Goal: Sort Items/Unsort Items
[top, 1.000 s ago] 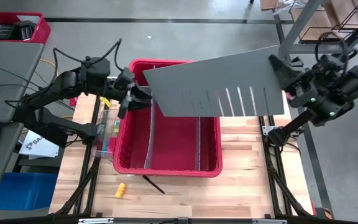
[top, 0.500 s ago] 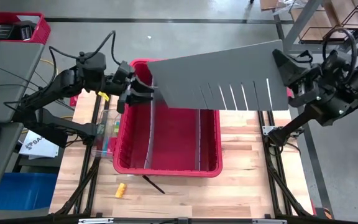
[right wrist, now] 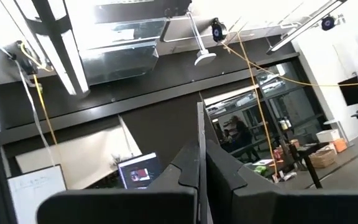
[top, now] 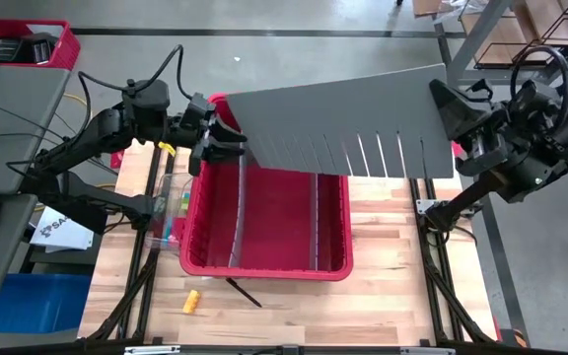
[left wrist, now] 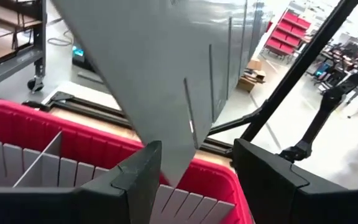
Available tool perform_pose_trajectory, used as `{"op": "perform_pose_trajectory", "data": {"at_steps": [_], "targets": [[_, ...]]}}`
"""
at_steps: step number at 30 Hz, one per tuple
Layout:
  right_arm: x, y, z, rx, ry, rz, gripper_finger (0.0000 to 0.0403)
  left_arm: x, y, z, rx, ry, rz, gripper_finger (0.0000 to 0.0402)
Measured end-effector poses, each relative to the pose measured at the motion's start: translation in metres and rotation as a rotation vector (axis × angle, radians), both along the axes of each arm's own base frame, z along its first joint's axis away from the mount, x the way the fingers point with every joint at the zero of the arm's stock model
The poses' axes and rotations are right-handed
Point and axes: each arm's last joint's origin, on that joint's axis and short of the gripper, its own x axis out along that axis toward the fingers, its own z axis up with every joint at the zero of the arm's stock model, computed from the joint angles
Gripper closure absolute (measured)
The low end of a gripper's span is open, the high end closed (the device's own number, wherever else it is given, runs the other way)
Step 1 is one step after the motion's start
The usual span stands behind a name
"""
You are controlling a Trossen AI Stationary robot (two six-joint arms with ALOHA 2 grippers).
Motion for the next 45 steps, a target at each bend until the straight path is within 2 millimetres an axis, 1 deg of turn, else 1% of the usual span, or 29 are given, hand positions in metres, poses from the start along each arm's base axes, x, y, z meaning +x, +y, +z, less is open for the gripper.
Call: {"op": "perform_pose_trajectory", "data": {"at_steps": [7,13,17,20,22,25,27,30,31,33,37,42,45], "targets": [[-0.002,0.003,0.0,0.001,-0.004,0.021,0.0403,-0.004,0.007,-0.002,0.008,0.025,0.035,0.0201],[-0.002,0.003,0.0,0.002,-0.002,0.021,0.0403,-0.001,0.009,0.0,0.015,0.001,0.034,0.0201],[-0.002,0.003,0.0,0.001,-0.001,0.022,0.0403,0.0,0.008,0.004,0.02,-0.052,-0.024,0.0201],[-0.001,0.004,-0.001,-0.004,0.014,0.019,0.0403,0.0,0.008,0.009,0.036,-0.101,-0.035,0.0202],[0.0,0.004,-0.003,0.001,0.05,0.0,0.0403,-0.001,0.007,0.013,0.048,-0.136,-0.042,0.0211],[0.002,0.007,-0.008,0.018,0.114,-0.017,0.0403,-0.007,0.005,0.018,0.055,-0.168,-0.076,0.0251],[0.004,0.008,-0.01,0.024,0.129,-0.012,0.0403,-0.008,0.004,0.018,0.06,-0.171,-0.088,0.0296],[0.009,0.007,-0.011,0.025,0.122,-0.012,0.0403,-0.007,0.003,0.017,0.068,-0.165,-0.156,0.0375],[0.01,0.006,-0.011,0.022,0.122,-0.016,0.0403,-0.005,0.003,0.016,0.048,-0.157,-0.166,0.0388],[0.011,0.004,-0.011,0.016,0.118,-0.02,0.0403,-0.004,0.003,0.015,0.005,-0.151,-0.177,0.0381],[0.012,0.003,-0.009,0.005,0.087,-0.007,0.0403,-0.005,0.004,0.012,-0.024,-0.115,-0.161,0.0335],[0.01,0.001,-0.008,0.006,0.078,-0.01,0.0403,-0.016,0.006,0.013,-0.025,-0.107,-0.085,0.0276],[0.01,0.001,-0.008,0.007,0.076,-0.012,0.0403,-0.018,0.007,0.014,-0.025,-0.109,-0.076,0.0245]]}}
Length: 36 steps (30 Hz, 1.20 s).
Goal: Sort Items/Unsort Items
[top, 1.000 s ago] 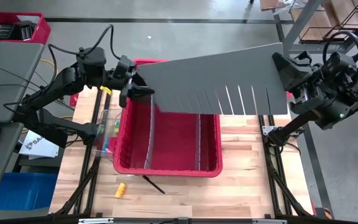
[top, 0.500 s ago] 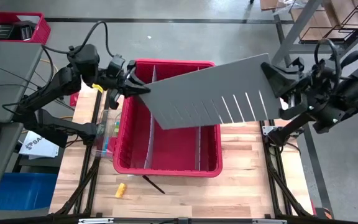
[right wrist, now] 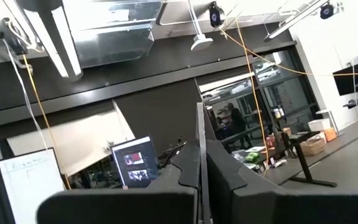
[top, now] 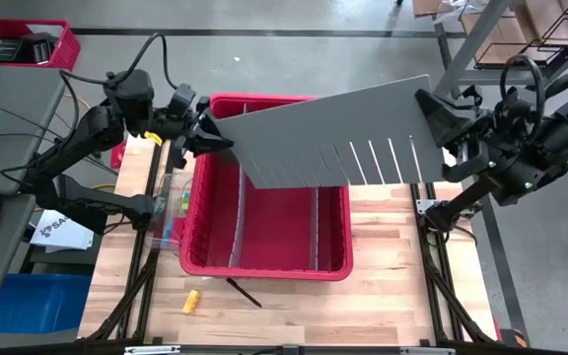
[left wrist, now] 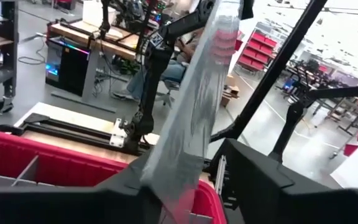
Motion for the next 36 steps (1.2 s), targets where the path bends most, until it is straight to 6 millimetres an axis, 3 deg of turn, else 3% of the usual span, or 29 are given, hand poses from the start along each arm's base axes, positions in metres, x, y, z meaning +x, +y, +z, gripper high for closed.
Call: {"op": "perform_pose_trajectory", "data": {"at_steps": [6,19,23,30,36], "targets": [[-0.003,-0.001,0.005,-0.028,-0.054,0.006,0.0403,-0.001,-0.001,-0.003,-0.017,0.031,-0.011,0.0214],[-0.002,-0.003,0.007,-0.064,-0.098,0.043,0.0403,0.009,0.004,0.009,0.07,-0.114,0.036,0.0214],[-0.002,-0.002,0.007,-0.062,-0.097,0.041,0.0403,0.011,0.005,0.012,0.092,-0.149,0.04,0.0249],[-0.001,-0.003,0.005,-0.049,-0.064,0.016,0.0403,0.009,0.003,0.016,0.168,-0.197,-0.005,0.0379],[0.002,-0.002,-0.001,-0.035,0.029,-0.01,0.0403,0.005,0.0,0.016,0.183,-0.191,-0.065,0.0395]]}}
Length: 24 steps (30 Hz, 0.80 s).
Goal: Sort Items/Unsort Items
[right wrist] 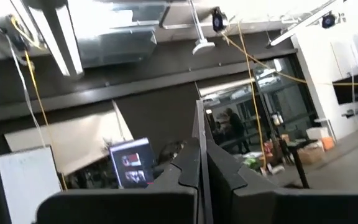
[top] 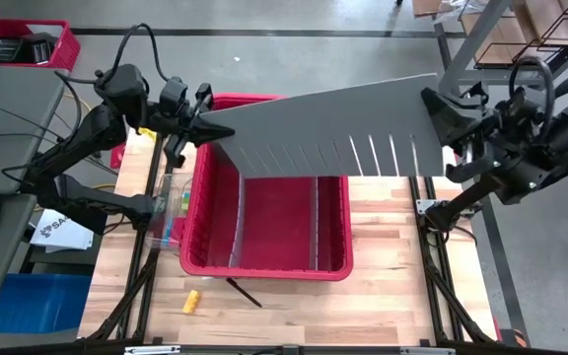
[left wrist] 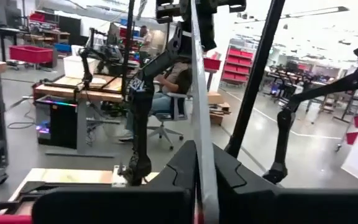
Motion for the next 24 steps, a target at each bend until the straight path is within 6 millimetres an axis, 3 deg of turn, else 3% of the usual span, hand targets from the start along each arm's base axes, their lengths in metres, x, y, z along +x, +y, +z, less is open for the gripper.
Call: {"op": "perform_pose_trajectory", "data": {"at_steps": [12,19,24], "targets": [[0.01,0.015,-0.029,0.017,0.254,-0.002,0.0402,-0.059,-0.005,0.014,0.019,-0.053,0.109,0.04],[0.019,0.009,-0.043,0.078,0.292,0.145,0.0397,-0.062,-0.007,0.013,-0.014,-0.034,0.078,0.04],[0.027,0.01,-0.055,0.128,0.354,0.273,0.0341,-0.058,-0.008,0.012,-0.048,-0.02,0.008,0.0401]]}}
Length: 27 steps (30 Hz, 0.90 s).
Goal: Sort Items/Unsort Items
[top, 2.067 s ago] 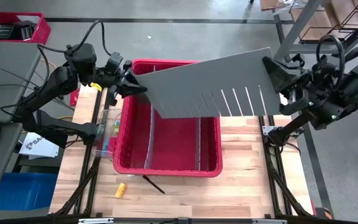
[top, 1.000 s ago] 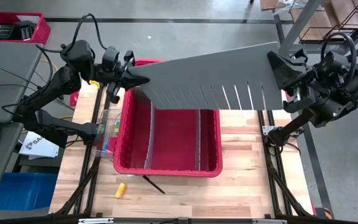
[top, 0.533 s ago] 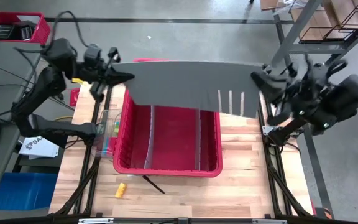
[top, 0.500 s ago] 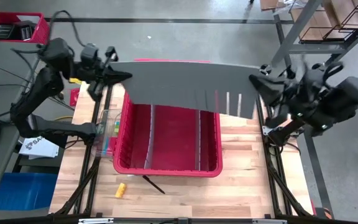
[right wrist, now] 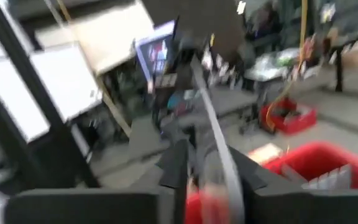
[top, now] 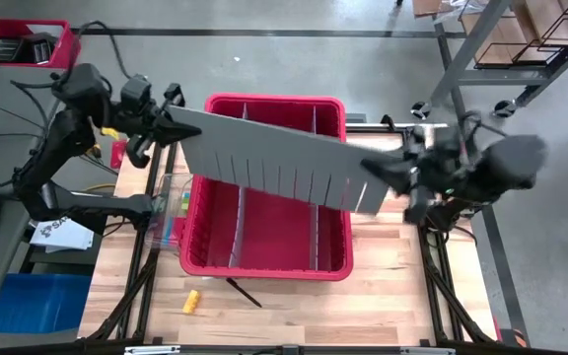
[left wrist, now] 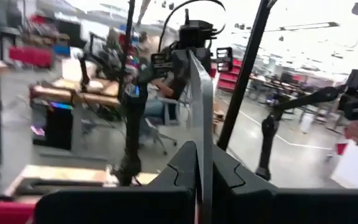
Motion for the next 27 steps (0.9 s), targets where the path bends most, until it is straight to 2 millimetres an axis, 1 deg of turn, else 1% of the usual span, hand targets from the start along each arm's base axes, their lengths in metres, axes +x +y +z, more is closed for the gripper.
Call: {"op": "perform_pose_trajectory", "data": {"at_steps": [3,5,7,11,16,20,27], "targets": [[0.004,0.0,-0.009,0.026,0.064,0.063,0.0305,0.003,0.001,-0.003,-0.034,0.027,-0.02,0.0401],[0.005,-0.001,-0.01,0.051,0.071,0.077,0.0296,0.002,0.001,-0.003,-0.041,0.032,-0.02,0.0401],[0.006,-0.001,-0.012,0.049,0.082,0.072,0.0299,0.001,0.0,-0.004,-0.036,0.039,-0.01,0.0401],[0.008,0.0,-0.016,0.039,0.114,0.071,0.0323,-0.003,0.0,-0.004,-0.035,0.037,0.055,0.0401],[0.006,-0.002,-0.016,0.025,0.124,0.046,0.0335,-0.014,-0.003,0.001,-0.001,-0.01,0.161,0.0401],[0.007,-0.004,-0.016,0.005,0.128,0.014,0.0324,-0.018,-0.004,0.006,0.006,-0.058,0.203,0.0401],[0.008,-0.008,-0.018,-0.028,0.154,-0.018,0.0284,-0.025,-0.006,0.015,0.005,-0.15,0.222,0.0401]]}}
